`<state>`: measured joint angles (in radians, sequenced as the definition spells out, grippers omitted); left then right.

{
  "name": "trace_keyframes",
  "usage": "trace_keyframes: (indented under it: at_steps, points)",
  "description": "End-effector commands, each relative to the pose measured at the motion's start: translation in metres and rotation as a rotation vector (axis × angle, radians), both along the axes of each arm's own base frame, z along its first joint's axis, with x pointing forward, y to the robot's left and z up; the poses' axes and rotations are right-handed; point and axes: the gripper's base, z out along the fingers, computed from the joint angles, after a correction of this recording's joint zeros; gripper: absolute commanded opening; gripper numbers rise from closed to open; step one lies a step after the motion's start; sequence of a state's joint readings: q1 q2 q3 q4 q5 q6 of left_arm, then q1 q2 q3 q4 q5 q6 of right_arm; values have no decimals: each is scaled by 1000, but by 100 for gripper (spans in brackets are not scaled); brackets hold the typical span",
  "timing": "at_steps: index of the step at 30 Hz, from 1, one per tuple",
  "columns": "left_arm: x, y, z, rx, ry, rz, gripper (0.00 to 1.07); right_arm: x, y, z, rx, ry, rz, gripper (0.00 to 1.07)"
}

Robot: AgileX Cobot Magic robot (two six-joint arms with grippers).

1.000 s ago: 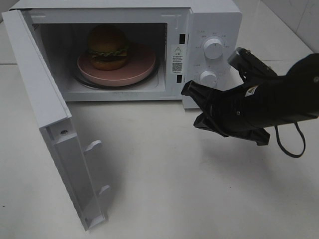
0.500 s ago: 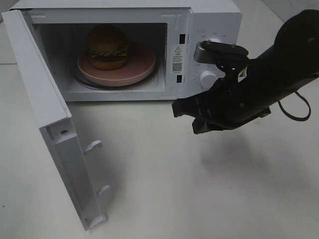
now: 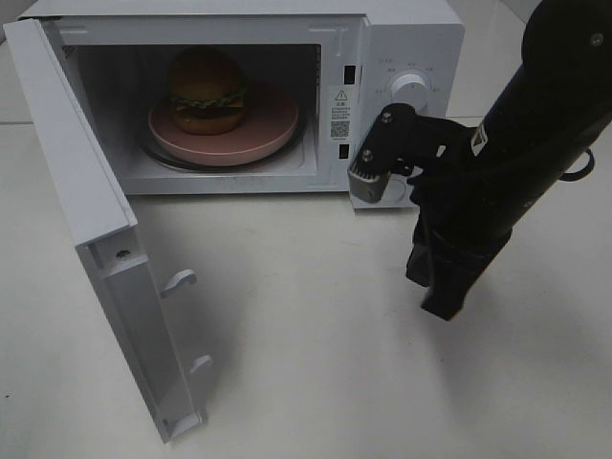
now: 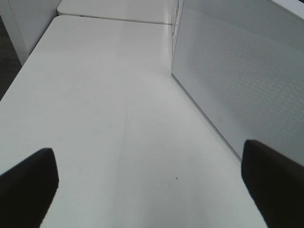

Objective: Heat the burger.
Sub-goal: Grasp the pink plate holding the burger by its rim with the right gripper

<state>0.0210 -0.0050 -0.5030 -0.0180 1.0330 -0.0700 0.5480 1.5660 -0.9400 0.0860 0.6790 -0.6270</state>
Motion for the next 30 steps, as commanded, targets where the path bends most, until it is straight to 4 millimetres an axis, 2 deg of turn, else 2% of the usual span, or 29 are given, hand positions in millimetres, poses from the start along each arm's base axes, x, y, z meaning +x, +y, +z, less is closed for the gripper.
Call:
trace_keyframes:
  at_steps: [1, 2, 3, 9, 11, 13, 14, 15, 16, 17, 18, 19, 20, 22, 23, 25, 30]
  points:
    - [-3, 0, 0, 4, -25, 1, 100, -3, -2, 3, -50, -11, 185, 5]
    - [-3, 0, 0, 4, -25, 1, 100, -4, -3, 3, -75, -16, 296, 6]
    - [-3, 0, 0, 4, -25, 1, 100, -5, -3, 3, -83, -20, 336, 6]
    - [-3, 0, 0, 4, -25, 1, 100, -3, -5, 3, -136, -55, 494, 10]
    - [-3, 0, 0, 4, -25, 1, 100, -1, -9, 3, -196, -78, 541, 22]
    - [-3, 0, 0, 4, -25, 1, 100, 0, -10, 3, -203, -82, 546, 25]
    - [-3, 0, 0, 4, -25, 1, 100, 0, -10, 3, -209, -90, 549, 35]
    - [-3, 0, 0, 4, -25, 1, 100, 0, -10, 3, -209, -90, 549, 35]
    - [-3, 0, 0, 4, -25, 1, 100, 0, -10, 3, -207, -92, 549, 41]
    - [-3, 0, 0, 4, -25, 1, 100, 1, -9, 4, -202, -104, 546, 53]
    - [-3, 0, 0, 4, -25, 1, 100, 1, -9, 4, -202, -104, 546, 53]
    - [-3, 0, 0, 4, -25, 1, 100, 2, -9, 4, -198, -115, 541, 60]
    - [-3, 0, 0, 4, -25, 1, 100, 2, -9, 4, -198, -115, 541, 60]
    - [-3, 0, 0, 4, -25, 1, 100, 4, -7, 4, -190, -140, 534, 87]
    - [-3, 0, 0, 4, -25, 1, 100, 4, -7, 4, -190, -140, 534, 87]
    - [-3, 0, 0, 4, -25, 1, 100, 4, -7, 5, -195, -151, 541, 97]
    - [-3, 0, 0, 4, -25, 1, 100, 8, -8, 5, -226, -187, 564, 97]
